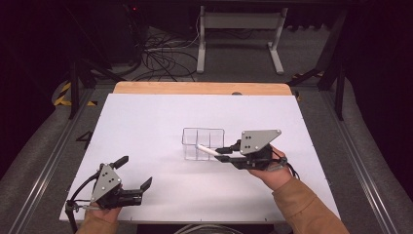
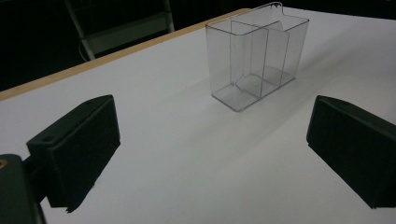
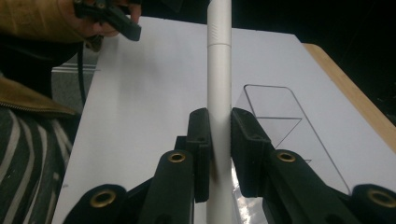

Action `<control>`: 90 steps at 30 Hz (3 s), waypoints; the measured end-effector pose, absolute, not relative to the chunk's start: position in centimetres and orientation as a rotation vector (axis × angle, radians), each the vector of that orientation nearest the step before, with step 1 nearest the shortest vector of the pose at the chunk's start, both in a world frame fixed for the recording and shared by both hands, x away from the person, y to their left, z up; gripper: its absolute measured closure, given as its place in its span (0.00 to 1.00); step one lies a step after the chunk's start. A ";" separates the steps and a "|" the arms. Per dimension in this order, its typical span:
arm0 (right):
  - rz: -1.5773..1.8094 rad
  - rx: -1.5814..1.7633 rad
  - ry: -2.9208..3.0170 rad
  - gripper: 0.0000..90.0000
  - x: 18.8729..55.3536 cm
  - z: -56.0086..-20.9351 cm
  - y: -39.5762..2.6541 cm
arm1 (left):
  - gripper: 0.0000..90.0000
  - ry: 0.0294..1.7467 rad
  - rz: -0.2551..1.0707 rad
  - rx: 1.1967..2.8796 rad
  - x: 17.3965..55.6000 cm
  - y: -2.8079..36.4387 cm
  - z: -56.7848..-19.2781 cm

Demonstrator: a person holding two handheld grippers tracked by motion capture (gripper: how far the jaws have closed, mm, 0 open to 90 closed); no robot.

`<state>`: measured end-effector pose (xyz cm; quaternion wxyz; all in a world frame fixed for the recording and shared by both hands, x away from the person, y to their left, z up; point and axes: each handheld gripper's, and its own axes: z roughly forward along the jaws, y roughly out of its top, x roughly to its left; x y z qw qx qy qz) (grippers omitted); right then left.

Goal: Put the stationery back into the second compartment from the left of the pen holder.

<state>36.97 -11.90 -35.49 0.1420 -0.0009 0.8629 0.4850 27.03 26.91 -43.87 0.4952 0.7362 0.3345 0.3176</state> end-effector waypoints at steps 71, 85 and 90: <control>1.701 0.534 2.150 0.87 43.0 -37.5 -6.3 | 0.04 0.808 0.760 1.785 27.1 27.1 -43.9; 1.706 0.557 2.177 0.87 43.4 -39.6 -5.7 | 0.04 0.807 0.757 1.786 27.1 27.1 -43.9; 1.688 0.561 2.185 0.87 43.4 -40.1 -5.7 | 0.04 0.810 0.752 1.783 27.1 27.1 -44.0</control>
